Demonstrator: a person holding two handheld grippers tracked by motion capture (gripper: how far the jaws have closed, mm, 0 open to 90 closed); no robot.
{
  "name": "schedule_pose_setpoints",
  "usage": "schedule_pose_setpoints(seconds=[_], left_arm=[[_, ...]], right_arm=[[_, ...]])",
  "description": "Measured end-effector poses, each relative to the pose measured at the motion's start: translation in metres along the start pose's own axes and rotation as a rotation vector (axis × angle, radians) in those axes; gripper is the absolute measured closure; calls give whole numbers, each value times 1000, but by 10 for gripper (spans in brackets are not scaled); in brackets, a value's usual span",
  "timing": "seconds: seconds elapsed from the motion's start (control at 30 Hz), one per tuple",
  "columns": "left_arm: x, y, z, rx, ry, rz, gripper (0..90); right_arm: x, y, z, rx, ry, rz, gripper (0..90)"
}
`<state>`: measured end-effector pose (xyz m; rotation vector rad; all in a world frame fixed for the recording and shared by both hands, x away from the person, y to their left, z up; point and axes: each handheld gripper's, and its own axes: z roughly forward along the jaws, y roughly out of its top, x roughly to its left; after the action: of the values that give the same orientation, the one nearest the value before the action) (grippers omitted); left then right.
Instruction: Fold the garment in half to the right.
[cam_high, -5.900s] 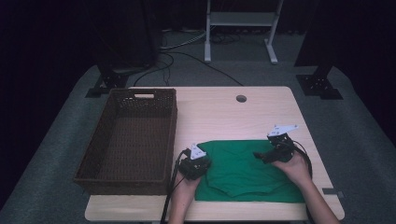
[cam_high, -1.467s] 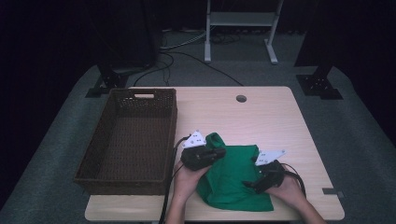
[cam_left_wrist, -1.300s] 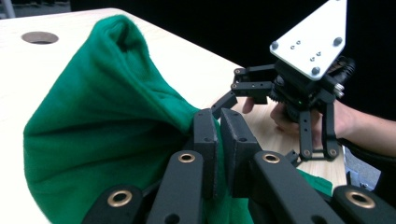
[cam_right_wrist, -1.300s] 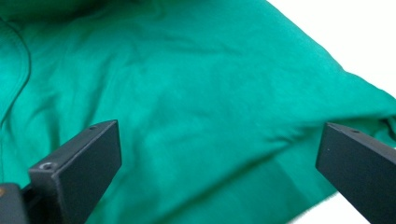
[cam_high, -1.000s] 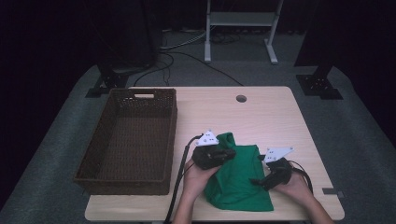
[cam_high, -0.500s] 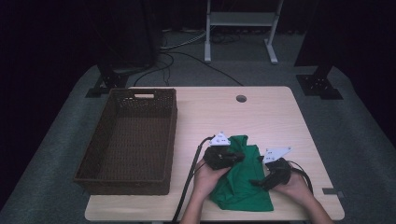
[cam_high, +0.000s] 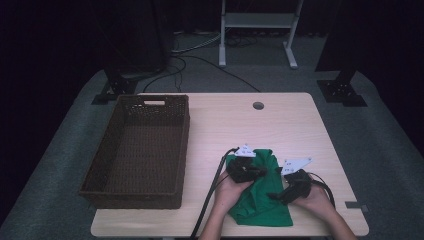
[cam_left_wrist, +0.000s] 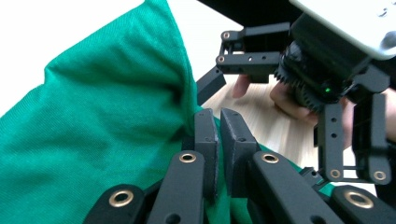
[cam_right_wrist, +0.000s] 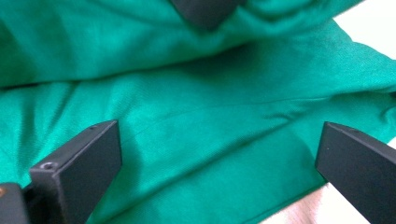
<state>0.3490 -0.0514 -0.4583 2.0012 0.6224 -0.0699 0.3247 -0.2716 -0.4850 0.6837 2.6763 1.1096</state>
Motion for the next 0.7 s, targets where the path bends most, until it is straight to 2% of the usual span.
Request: schedule_pose_setpoints(seconds=[0.33,0.57,0.7], left_arm=[[-2,-2,17,74,14,4,862],[-4,-3,28,137,42,20,861],[-5,-2,30,155,52,27,860]], right_arm=[[0,0,0,1,2,0,0],[0,0,0,1,2,0,0],[0,0,0,1,2,-1,0]])
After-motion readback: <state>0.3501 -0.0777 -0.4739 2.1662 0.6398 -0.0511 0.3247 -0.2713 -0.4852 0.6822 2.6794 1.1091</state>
